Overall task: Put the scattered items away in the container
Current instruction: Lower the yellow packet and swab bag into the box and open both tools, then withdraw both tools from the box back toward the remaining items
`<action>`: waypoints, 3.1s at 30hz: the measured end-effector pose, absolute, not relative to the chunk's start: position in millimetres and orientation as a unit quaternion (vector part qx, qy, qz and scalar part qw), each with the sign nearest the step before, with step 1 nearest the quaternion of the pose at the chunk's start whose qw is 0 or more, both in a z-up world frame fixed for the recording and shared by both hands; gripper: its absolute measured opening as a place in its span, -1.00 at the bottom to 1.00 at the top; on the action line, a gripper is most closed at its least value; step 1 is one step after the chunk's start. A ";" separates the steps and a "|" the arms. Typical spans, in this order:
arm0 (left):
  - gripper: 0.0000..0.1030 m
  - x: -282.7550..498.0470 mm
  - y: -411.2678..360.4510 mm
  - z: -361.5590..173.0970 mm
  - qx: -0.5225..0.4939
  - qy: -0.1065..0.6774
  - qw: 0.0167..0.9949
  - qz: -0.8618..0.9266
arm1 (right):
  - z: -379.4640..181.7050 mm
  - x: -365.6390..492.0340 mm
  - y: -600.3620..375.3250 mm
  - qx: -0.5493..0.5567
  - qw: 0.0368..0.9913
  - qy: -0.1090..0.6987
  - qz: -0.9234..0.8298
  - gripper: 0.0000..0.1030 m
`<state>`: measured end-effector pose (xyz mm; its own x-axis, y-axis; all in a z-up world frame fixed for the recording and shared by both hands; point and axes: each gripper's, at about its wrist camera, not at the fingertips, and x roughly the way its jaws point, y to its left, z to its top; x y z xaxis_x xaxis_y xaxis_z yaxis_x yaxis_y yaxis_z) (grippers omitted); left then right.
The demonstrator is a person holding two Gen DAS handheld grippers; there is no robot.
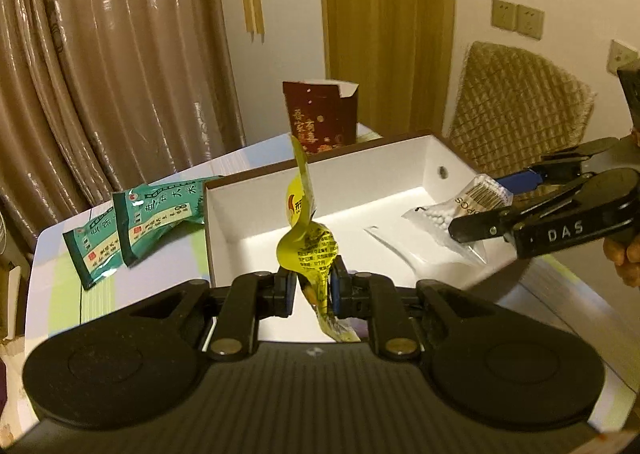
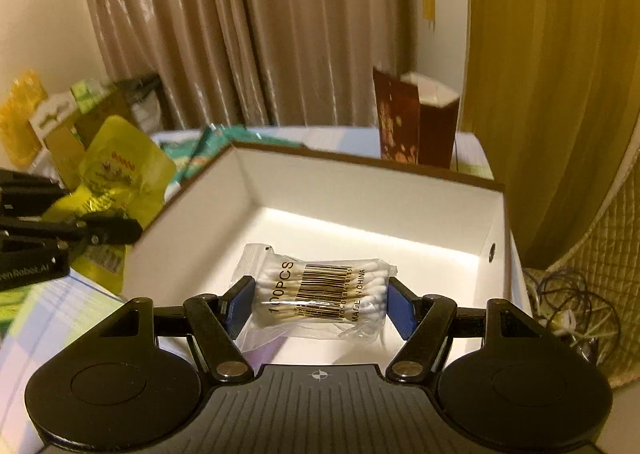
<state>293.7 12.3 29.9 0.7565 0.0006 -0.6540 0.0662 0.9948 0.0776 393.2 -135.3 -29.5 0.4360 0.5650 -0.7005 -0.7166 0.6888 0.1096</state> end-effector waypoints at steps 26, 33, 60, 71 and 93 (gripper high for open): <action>-0.71 403.8 32.1 -71.3 0.025 0.519 0.854 -0.019 | -91.6 449.4 -97.9 -0.164 0.800 0.458 0.349 0.29; -0.54 405.3 30.6 -67.5 0.032 0.513 0.858 -0.017 | -92.5 451.5 -95.9 -0.165 0.798 0.460 0.352 0.29; 0.74 375.3 31.6 -25.4 0.031 0.463 0.886 0.011 | -64.3 423.3 -116.9 -0.177 0.821 0.408 0.359 0.96; 0.76 328.3 40.9 15.1 0.006 0.411 0.911 0.025 | -27.5 389.4 -147.6 -0.138 0.845 0.363 0.368 0.96; 0.82 199.8 31.6 45.9 -0.002 0.360 0.932 0.041 | -4.2 304.4 -191.8 -0.092 0.861 0.340 0.367 0.96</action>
<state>199.8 31.6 45.9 0.7372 0.0750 -0.6715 -0.0773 0.9967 0.0264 304.4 -191.8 -4.2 0.4994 0.5697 -0.6528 -0.6947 0.7135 0.0912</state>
